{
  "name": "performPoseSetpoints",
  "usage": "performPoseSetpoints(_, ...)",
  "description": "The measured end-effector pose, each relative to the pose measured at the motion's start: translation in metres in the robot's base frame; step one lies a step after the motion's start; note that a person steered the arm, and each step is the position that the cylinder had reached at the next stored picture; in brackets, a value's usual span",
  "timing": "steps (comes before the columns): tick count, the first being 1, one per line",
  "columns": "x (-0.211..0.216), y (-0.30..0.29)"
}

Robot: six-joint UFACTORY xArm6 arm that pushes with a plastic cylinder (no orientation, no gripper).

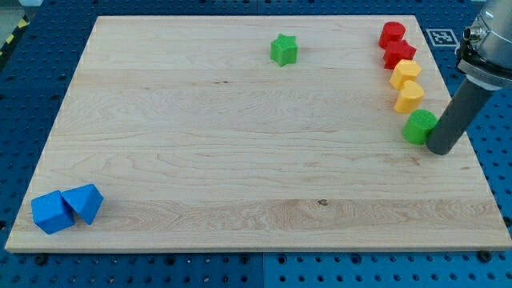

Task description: Move your arm towards the top center of the board

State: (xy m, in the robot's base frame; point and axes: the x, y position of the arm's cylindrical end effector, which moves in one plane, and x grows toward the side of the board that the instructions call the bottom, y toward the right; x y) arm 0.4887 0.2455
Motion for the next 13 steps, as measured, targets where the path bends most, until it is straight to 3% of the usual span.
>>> performPoseSetpoints(1,-0.016,0.0)
performPoseSetpoints(2,0.0,0.0)
performPoseSetpoints(3,0.071,-0.008)
performPoseSetpoints(4,0.067,-0.034)
performPoseSetpoints(8,-0.061,-0.202)
performPoseSetpoints(10,-0.095,-0.289)
performPoseSetpoints(11,-0.15,-0.315)
performPoseSetpoints(12,-0.231,-0.318)
performPoseSetpoints(13,-0.292,-0.285)
